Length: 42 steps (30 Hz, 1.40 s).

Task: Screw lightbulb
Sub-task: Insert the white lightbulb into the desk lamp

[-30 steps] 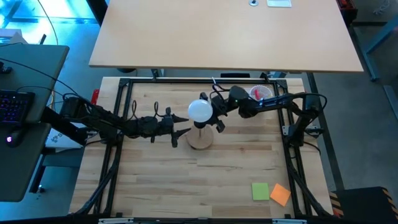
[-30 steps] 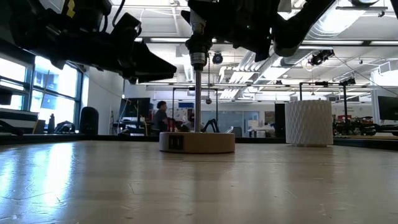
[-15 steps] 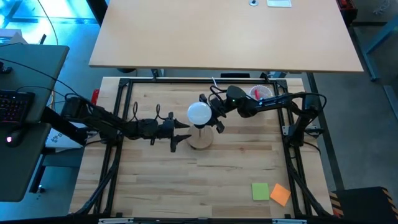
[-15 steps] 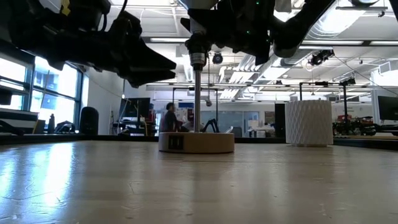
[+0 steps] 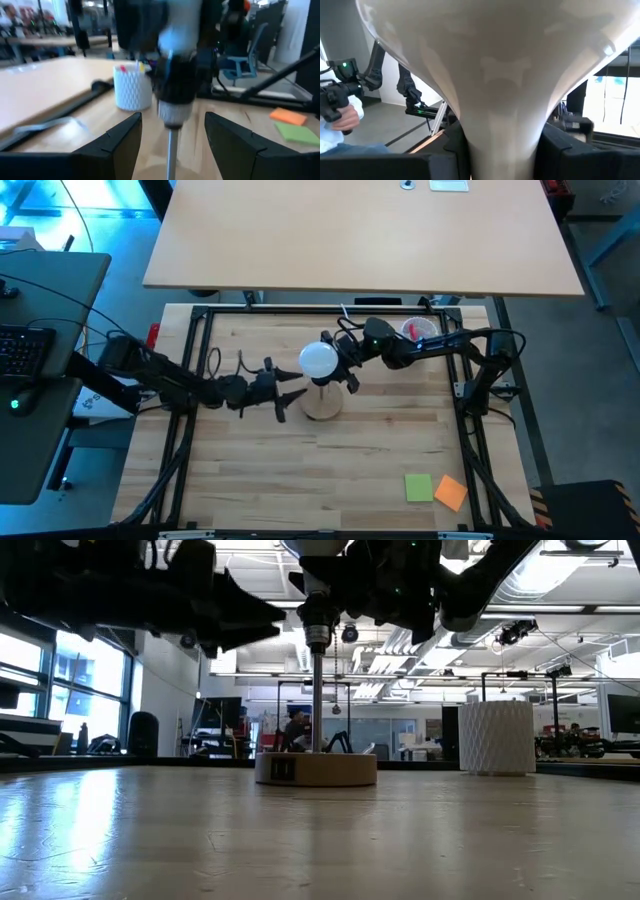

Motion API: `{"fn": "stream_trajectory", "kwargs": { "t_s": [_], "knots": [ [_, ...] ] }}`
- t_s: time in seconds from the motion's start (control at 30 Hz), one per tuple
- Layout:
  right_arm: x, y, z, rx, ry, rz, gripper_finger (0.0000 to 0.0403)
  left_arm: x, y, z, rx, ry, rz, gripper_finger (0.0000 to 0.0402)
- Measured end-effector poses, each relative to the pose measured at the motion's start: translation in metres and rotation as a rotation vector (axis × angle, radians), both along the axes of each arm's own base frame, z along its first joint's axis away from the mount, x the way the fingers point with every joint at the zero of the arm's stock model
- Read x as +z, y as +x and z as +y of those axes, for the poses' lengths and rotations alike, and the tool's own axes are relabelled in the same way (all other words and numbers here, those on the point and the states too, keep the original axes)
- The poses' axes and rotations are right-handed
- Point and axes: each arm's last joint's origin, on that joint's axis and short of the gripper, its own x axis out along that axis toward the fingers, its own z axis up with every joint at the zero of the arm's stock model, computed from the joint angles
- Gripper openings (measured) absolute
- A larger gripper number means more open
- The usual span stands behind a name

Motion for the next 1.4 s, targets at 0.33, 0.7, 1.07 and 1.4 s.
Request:
{"fn": "stream_trajectory", "kwargs": {
  "t_s": [0.33,0.7,1.07,1.4],
  "knots": [
    [-0.002,0.0,-0.001,-0.009,0.035,0.03,0.0133,0.058,-0.03,-0.015,0.104,0.127,-0.154,0.0211],
    [-0.002,0.0,-0.001,-0.01,0.012,0.02,0.0133,0.18,-0.002,0.008,0.141,0.367,0.096,0.0211],
    [-0.002,-0.001,-0.001,0.003,-0.013,-0.007,0.0132,0.189,0.046,0.024,-0.158,0.292,0.365,0.0211],
    [-0.001,-0.001,-0.001,0.018,-0.01,-0.01,0.0132,0.176,0.057,0.027,-0.147,0.265,0.419,0.0211]
  ]
}}
